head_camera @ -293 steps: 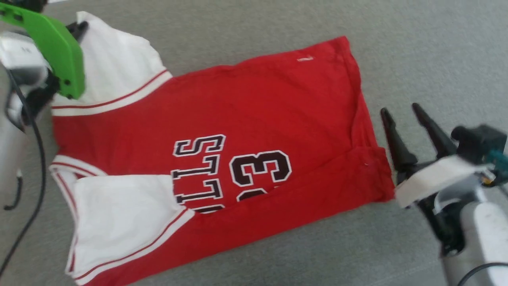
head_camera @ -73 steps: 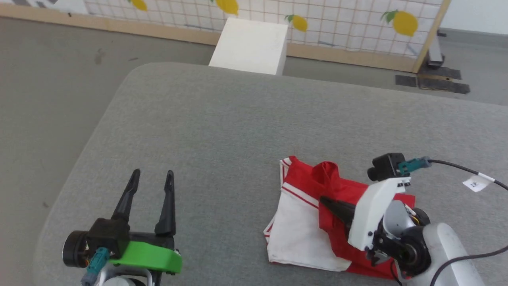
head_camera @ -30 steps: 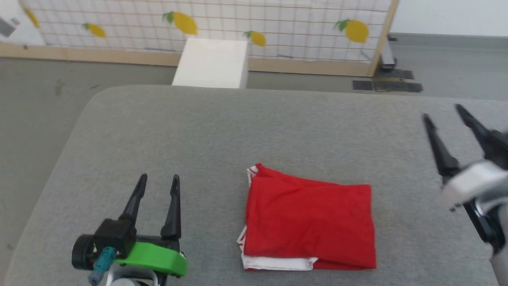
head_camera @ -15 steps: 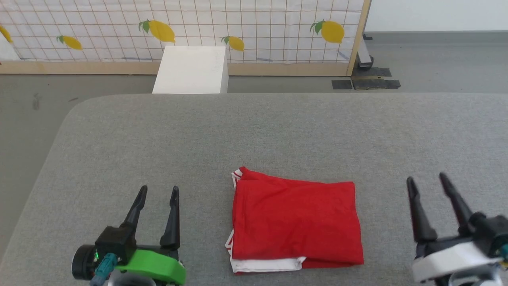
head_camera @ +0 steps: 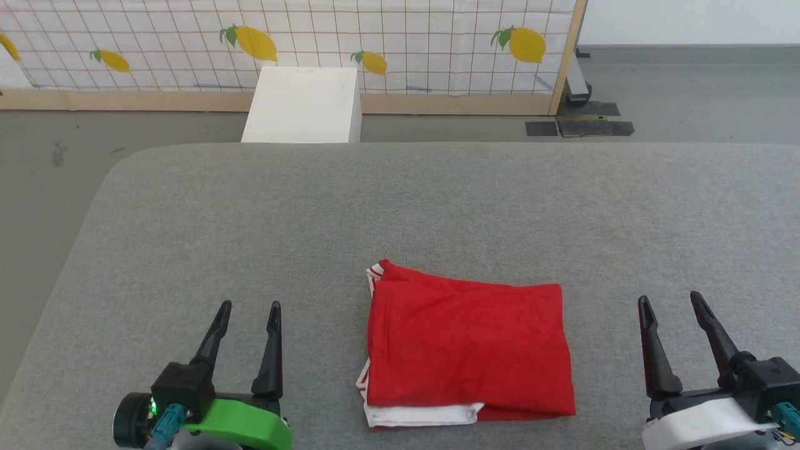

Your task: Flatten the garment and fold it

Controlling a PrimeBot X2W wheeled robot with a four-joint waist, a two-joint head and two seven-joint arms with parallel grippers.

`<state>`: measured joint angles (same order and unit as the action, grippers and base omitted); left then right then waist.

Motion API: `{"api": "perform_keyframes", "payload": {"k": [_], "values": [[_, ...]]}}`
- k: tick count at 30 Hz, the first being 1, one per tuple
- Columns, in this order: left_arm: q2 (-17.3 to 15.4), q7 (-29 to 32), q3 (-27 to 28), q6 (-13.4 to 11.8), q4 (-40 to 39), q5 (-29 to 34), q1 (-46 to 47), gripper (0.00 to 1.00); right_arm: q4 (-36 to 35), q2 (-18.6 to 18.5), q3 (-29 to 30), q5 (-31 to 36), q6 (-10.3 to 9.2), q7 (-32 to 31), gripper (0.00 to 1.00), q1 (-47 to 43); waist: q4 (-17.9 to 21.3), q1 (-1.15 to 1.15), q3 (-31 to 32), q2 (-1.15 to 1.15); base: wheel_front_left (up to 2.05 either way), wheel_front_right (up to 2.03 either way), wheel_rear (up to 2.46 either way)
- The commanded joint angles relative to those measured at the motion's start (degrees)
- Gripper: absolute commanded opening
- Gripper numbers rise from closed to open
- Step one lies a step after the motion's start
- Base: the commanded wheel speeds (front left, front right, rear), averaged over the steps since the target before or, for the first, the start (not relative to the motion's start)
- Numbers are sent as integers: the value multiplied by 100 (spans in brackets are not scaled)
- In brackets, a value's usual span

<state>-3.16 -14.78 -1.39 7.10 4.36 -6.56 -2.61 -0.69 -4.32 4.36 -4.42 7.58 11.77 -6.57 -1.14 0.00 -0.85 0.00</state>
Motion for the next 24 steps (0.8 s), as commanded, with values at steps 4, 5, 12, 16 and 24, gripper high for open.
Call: {"api": "perform_keyframes", "payload": {"k": [4, 5, 12, 16, 24], "values": [[6, -22, -10, 36, -7, 35, 6, 100, -74, 25, 33, 130, -9, -69, 100, 36, -24, 0, -31, 0, 0, 0, 0], [7, -22, -15, 36, -8, 35, 13, 100, -83, 16, 39, 160, -9, -102, 100, 35, -33, 0, -38, 0, 0, 0, 0], [13, -22, -54, 37, -37, 30, 108, 100, -247, -172, 75, -206, -9, -842, 100, 260, -125, 0, -214, 0, 0, 0, 0], [16, -22, -52, 37, -68, 29, 216, 100, -383, -580, -148, -1141, -9, -2304, 100, 599, -233, 0, -440, 0, 0, 0, 0], [22, -22, -132, 38, -69, 24, 441, 100, -215, -775, -140, -3021, -9, -5357, 100, 1017, -529, 0, -825, 0, 0, 0, 0]]}}
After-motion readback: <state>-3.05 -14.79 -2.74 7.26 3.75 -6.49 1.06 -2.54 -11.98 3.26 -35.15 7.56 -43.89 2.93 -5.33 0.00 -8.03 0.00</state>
